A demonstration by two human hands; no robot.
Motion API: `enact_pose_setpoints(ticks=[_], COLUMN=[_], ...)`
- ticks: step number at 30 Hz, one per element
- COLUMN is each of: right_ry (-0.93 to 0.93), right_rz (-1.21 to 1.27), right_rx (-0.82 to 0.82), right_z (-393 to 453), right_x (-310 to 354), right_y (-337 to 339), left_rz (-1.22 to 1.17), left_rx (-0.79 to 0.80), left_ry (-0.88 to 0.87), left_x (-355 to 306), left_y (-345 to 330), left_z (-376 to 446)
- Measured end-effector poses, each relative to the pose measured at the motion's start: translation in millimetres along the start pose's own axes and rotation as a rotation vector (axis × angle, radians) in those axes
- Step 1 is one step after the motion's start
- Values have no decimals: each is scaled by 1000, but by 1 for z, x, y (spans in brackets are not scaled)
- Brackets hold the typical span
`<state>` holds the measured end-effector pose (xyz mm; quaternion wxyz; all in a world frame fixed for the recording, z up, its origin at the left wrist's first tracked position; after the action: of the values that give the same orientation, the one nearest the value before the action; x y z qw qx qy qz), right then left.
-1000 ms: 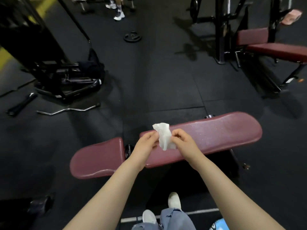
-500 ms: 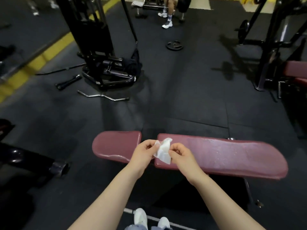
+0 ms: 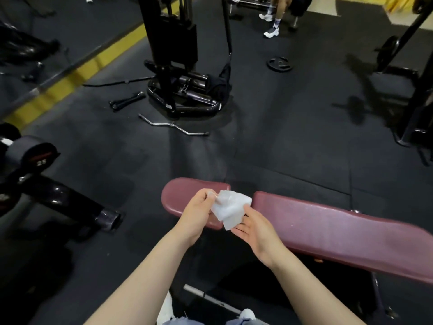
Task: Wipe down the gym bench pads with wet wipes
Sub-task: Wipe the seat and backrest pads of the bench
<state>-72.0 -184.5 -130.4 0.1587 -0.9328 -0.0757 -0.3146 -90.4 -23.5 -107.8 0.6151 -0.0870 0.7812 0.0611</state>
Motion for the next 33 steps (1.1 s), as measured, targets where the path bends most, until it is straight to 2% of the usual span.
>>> enact_pose_setpoints(ticks=[4, 6, 13, 16, 19, 24, 27, 30, 33], right_ry=[53, 79, 237, 309, 316, 281, 258, 244, 273], right_rz=[30, -30, -254, -395, -454, -594, -614, -586, -659], right_rx=[39, 5, -307, -468, -461, -339, -347, -404, -431], right_z=[19, 26, 41, 52, 68, 102, 119, 128, 132], right_x=[4, 5, 17, 28, 40, 58, 73, 87, 103], right_y=[-56, -80, -131, -138, -143, -154, -155, -153, -156], left_rz=[15, 30, 131, 291, 376, 429, 409, 339, 370], left_rx=[48, 61, 25, -18, 3, 326, 432, 440, 478], left_ry=[30, 37, 79, 110, -26, -168, -136, -114, -83], left_x=[-1, -2, 4, 17, 12, 4, 9, 11, 10], left_y=[63, 93, 171, 195, 198, 166, 157, 157, 155], left_z=[12, 17, 33, 48, 66, 96, 116, 136, 149])
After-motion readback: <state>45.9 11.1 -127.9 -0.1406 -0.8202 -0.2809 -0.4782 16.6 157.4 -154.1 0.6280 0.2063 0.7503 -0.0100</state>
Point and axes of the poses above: each hand's wrist, its own z-axis towards the middle knuckle, its own y-axis out of the back of the hand, x = y × z, the point moved 7 cm from there along z, towards the middle knuckle, and after that the axes turned 12 degrees about -y, right-handed, at the moved point
